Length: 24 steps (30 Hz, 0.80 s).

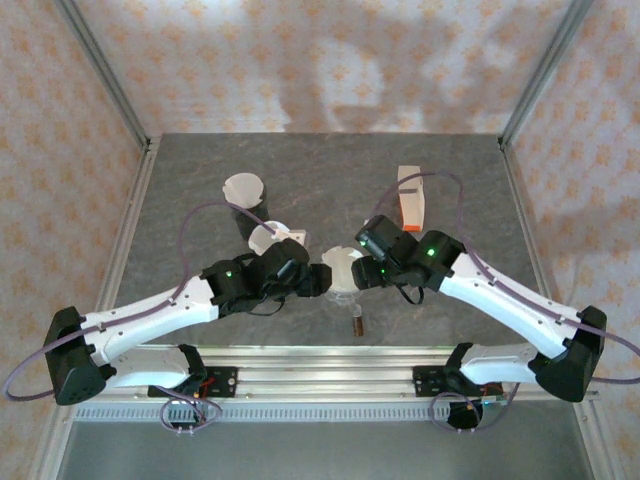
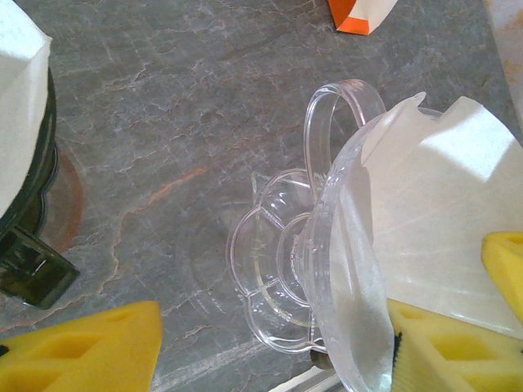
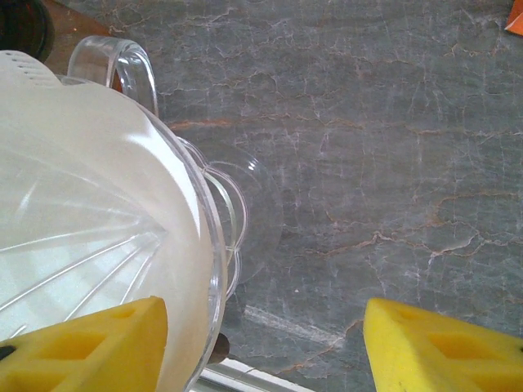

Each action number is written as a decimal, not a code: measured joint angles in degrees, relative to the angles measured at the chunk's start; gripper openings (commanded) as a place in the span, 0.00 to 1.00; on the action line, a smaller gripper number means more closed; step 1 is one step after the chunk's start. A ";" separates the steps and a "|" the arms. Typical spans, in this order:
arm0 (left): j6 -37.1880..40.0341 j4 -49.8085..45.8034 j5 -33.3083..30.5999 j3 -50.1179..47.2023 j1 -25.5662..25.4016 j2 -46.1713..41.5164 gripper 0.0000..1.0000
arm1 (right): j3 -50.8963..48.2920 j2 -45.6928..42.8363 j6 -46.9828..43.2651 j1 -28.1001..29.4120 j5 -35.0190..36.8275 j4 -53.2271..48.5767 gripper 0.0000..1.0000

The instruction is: Place the coffee filter in the dripper

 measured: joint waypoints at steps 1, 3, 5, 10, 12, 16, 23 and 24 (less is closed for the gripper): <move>0.00 0.00 0.00 0.00 0.00 0.00 0.67 | 0.00 0.00 0.00 0.00 0.02 0.00 0.67; 0.00 0.00 0.00 0.00 0.00 0.00 0.67 | 0.04 0.00 0.02 0.00 0.02 0.02 0.68; 0.00 0.00 0.00 0.00 0.00 0.00 0.67 | 0.37 0.00 0.02 0.00 0.02 0.00 0.69; 0.00 0.00 0.00 0.00 0.00 0.00 0.67 | 1.97 -0.02 -0.04 0.00 0.24 0.94 0.70; 0.00 0.00 0.00 0.00 0.00 0.00 0.67 | 2.84 0.50 -0.28 0.00 0.20 1.27 0.70; 0.00 0.00 0.00 0.00 0.00 0.00 0.67 | 6.08 4.52 -1.40 -0.42 -0.02 2.21 0.70; 0.02 0.00 0.00 -0.02 0.46 0.00 0.67 | 8.81 10.86 -2.91 -1.92 0.02 3.93 0.70; 0.00 0.00 0.02 -0.02 0.59 0.00 0.67 | 8.87 11.19 -3.08 -2.08 0.02 3.93 0.70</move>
